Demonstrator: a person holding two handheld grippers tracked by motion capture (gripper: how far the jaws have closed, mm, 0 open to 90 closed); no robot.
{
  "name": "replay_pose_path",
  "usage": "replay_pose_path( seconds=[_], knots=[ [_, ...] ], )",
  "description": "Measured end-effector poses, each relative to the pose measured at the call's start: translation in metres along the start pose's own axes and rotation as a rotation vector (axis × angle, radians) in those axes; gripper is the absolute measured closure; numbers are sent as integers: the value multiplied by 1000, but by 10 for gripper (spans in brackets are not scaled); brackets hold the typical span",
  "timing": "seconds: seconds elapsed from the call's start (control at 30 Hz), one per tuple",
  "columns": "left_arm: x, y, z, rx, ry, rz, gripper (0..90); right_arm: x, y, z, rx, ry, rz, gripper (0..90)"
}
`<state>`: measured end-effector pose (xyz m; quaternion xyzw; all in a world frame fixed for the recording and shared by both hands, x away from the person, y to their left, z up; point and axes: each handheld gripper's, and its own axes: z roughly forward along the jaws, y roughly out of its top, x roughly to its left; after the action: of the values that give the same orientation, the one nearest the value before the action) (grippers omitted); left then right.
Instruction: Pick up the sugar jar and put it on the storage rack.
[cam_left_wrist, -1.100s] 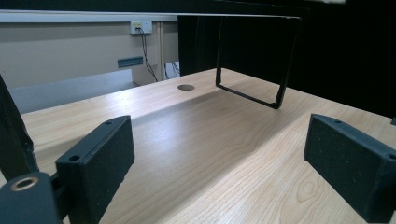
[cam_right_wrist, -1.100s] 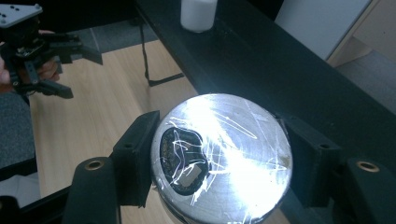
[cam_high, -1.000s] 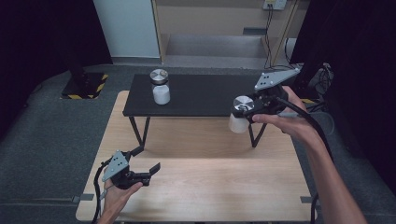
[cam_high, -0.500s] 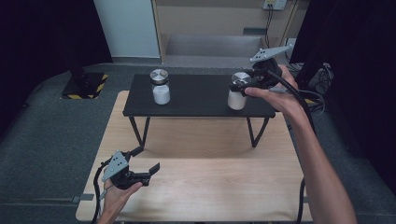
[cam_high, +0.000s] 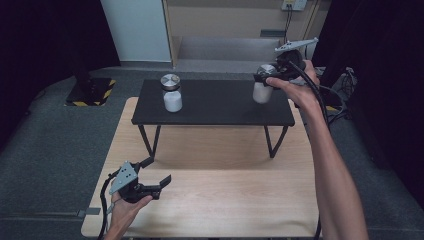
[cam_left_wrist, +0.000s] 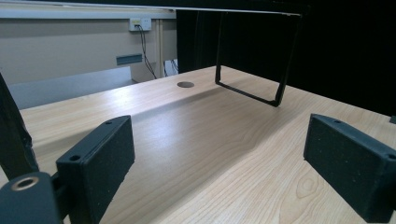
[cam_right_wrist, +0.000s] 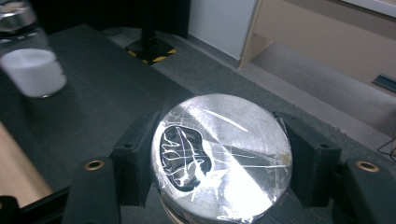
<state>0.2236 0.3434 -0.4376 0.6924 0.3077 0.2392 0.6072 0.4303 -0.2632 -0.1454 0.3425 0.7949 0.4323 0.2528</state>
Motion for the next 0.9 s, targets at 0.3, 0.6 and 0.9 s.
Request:
replay_pose_path(
  seconds=[0.3, 0.6, 0.9],
  knots=[
    [1, 0, 0, 6, -2, 2, 72, -6, -9, 15, 9, -23, 33, 347],
    [2, -1, -1, 5, 2, 0, 72, -10, -18, 28, 17, -1, 53, 347],
    [3, -1, -1, 7, 1, -2, 73, -16, -29, 24, -40, 11, 115, 191]
  ],
)
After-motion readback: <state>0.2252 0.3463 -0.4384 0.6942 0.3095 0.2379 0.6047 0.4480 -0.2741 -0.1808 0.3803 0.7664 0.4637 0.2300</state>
